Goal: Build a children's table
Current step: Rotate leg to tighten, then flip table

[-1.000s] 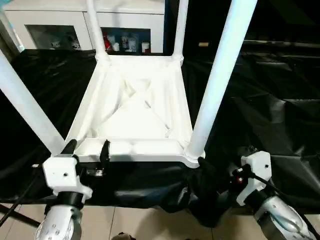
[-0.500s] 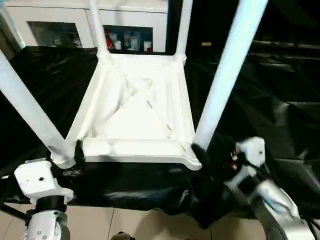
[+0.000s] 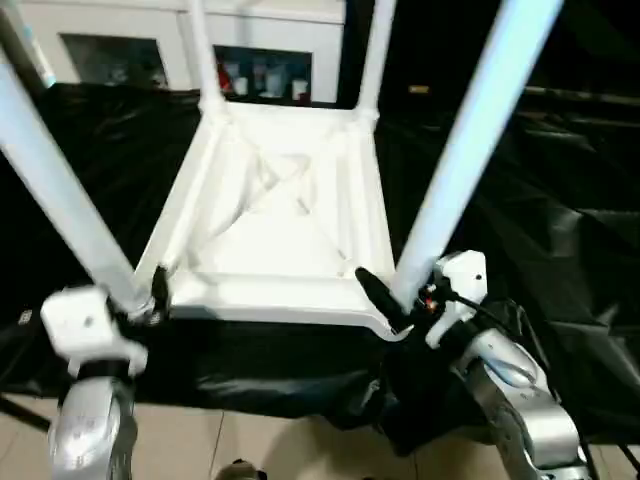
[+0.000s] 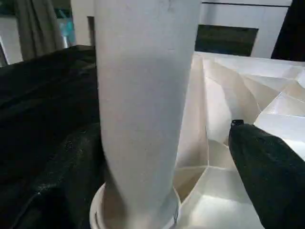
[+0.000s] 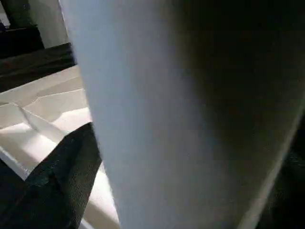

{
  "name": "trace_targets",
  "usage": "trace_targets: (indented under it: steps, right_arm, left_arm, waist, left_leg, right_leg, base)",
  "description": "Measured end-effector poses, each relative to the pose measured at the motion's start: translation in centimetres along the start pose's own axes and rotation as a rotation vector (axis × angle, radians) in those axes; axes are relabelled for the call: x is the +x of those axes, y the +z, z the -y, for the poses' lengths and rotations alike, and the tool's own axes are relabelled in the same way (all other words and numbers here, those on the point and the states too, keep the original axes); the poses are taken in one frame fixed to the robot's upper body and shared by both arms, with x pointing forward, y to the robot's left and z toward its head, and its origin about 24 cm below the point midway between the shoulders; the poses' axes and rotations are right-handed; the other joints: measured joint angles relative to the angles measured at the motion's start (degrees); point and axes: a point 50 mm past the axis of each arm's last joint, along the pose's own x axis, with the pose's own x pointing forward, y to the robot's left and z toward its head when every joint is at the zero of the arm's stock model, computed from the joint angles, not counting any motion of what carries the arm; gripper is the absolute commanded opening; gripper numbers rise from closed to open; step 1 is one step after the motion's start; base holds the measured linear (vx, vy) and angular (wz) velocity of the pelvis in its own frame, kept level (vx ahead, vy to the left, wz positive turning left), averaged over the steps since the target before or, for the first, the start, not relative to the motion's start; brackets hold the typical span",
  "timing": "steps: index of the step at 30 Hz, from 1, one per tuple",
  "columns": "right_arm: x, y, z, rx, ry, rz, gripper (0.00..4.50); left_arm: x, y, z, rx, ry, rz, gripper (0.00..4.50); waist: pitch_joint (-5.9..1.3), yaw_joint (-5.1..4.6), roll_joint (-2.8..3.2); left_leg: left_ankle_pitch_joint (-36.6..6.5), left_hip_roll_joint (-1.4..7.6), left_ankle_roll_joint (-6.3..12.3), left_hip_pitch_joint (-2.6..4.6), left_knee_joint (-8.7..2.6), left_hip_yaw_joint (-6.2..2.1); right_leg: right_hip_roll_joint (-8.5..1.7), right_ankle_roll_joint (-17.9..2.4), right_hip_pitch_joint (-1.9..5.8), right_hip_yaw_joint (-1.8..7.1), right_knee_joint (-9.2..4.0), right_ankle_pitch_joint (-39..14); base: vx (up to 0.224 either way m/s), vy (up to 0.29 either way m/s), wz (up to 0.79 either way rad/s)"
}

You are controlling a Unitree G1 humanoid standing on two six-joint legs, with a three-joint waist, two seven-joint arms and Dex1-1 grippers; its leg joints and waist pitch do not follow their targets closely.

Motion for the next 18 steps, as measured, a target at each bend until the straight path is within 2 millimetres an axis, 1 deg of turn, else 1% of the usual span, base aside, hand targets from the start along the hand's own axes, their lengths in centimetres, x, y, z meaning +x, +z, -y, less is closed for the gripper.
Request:
trace_targets:
  steps: [1, 2, 5, 6, 7, 8, 10, 13, 15, 16, 17, 18]
  right_arm:
    - [0.0, 0.0, 0.0, 0.001, -0.001, -0.001, 3.94]
    - [0.1, 0.0, 0.0, 0.004, -0.002, 0.002, 3.82]
    - [0.4, 0.4, -0.1, 0.001, 0.017, 0.017, 3.55]
    - [0.4, 0.5, -0.1, -0.008, 0.021, 0.023, 3.38]
    - [0.4, 0.4, -0.1, -0.007, 0.022, 0.022, 3.38]
    - [0.4, 0.3, 0.0, -0.006, 0.021, 0.018, 3.29]
    - [0.2, 0.2, 0.2, -0.008, 0.011, 0.012, 3.11]
    - [0.0, 0.3, 0.6, -0.008, -0.009, 0.016, 2.89]
    - [-0.2, 0.4, 1.0, -0.02, -0.017, 0.016, 2.68]
    - [-0.3, 0.4, 1.1, -0.024, -0.022, 0.021, 2.5]
    - [-0.4, 0.4, 1.2, -0.027, -0.029, 0.024, 2.5]
    - [-0.5, 0.3, 1.5, -0.028, -0.041, 0.022, 2.37]
  left_arm:
    - [0.2, 0.0, 0.0, 0.001, -0.002, -0.004, 4.5]
    - [0.6, 0.0, -0.1, 0.004, -0.003, -0.011, 4.19]
    - [1.6, 0.0, -0.6, 0.015, 0.009, -0.017, 4.1]
    - [2.0, 0.1, -0.7, 0.009, 0.013, -0.014, 3.85]
    - [2.1, 0.1, -0.7, 0.004, 0.014, -0.012, 3.85]
    - [2.1, 0.1, -0.8, 0.002, 0.016, -0.014, 3.73]
    - [2.3, 0.1, -0.8, -0.016, 0.01, -0.014, 3.65]
    - [2.7, 0.3, -0.6, -0.031, 0.002, 0.0, 3.29]
    - [2.9, 0.4, -0.3, -0.045, -0.007, 0.002, 3.2]
    - [2.9, 0.4, -0.2, -0.051, -0.013, 0.003, 2.94]
    - [3.0, 0.5, -0.1, -0.06, -0.018, 0.003, 2.94]
    - [3.0, 0.4, 0.1, -0.071, -0.022, 0.003, 2.81]
  waist:
    - [0.03, 0.01, -0.03]
    - [0.08, -0.02, -0.1]
    - [0.13, -0.22, -0.14]
    - [0.14, -0.22, -0.12]
    - [0.14, -0.23, -0.12]
    - [0.14, -0.25, -0.08]
    - [0.17, -0.2, -0.02]
    - [0.19, 0.02, 0.2]
    - [0.2, 0.09, 0.65]
    - [0.18, 0.08, 0.77]
    - [0.15, 0.08, 0.84]
    - [0.11, 0.08, 0.74]
  left_leg:
    - [0.0, 0.0, 0.0, -0.01, 0.02, 0.01]
    - [0.0, 0.0, 0.0, -0.01, 0.04, 0.02]
    - [0.0, 0.0, 0.0, 0.0, 0.08, 0.02]
    - [0.0, 0.0, 0.0, 0.03, 0.09, 0.02]
    - [0.0, 0.0, 0.0, 0.04, 0.1, 0.02]
    - [0.0, 0.0, 0.0, 0.05, 0.1, 0.02]
    - [0.01, 0.01, 0.0, 0.03, 0.12, 0.02]
    - [0.01, 0.02, 0.0, 0.03, 0.17, 0.0]
    - [0.0, 0.02, 0.0, 0.03, 0.34, -0.03]
    - [0.0, 0.02, 0.0, 0.02, 0.38, -0.02]
    - [0.0, 0.02, 0.0, 0.03, 0.38, -0.02]
    - [0.0, 0.02, 0.0, 0.04, 0.36, -0.02]
  right_leg:
    - [-0.01, 0.01, 0.0, 0.01, 0.0, 0.02]
    - [-0.01, 0.05, 0.0, 0.02, 0.0, 0.06]
    - [-0.01, 0.05, 0.0, 0.02, -0.01, 0.16]
    - [-0.01, 0.05, 0.03, 0.02, 0.0, 0.18]
    - [-0.01, 0.04, 0.03, 0.02, 0.0, 0.19]
    - [-0.01, 0.02, 0.04, 0.02, 0.0, 0.21]
    - [-0.01, -0.06, 0.04, 0.01, 0.0, 0.27]
    - [-0.01, -0.28, 0.1, -0.01, 0.01, 0.42]
    - [-0.03, -0.28, 0.19, -0.01, 0.01, 0.42]
    - [-0.05, -0.28, 0.2, -0.01, 0.01, 0.42]
    - [-0.05, -0.28, 0.21, -0.01, 0.01, 0.43]
    - [-0.05, -0.27, 0.21, -0.02, 0.03, 0.43]
  base:
    - [0.0, 0.0, 0.0]
    - [0.0, 0.0, 0.0]
    - [0.0, 0.0, 0.0]
    - [0.0, 0.0, 0.0]
    - [0.0, 0.0, 0.0]
    - [0.0, 0.0, 0.0]
    - [0.0, 0.0, 0.0]
    - [0.0, 0.0, 0.0]
    - [0.0, 0.0, 0.0]
    - [0.0, 0.0, 0.0]
    - [0.0, 0.0, 0.0]
    - [0.0, 0.0, 0.0]
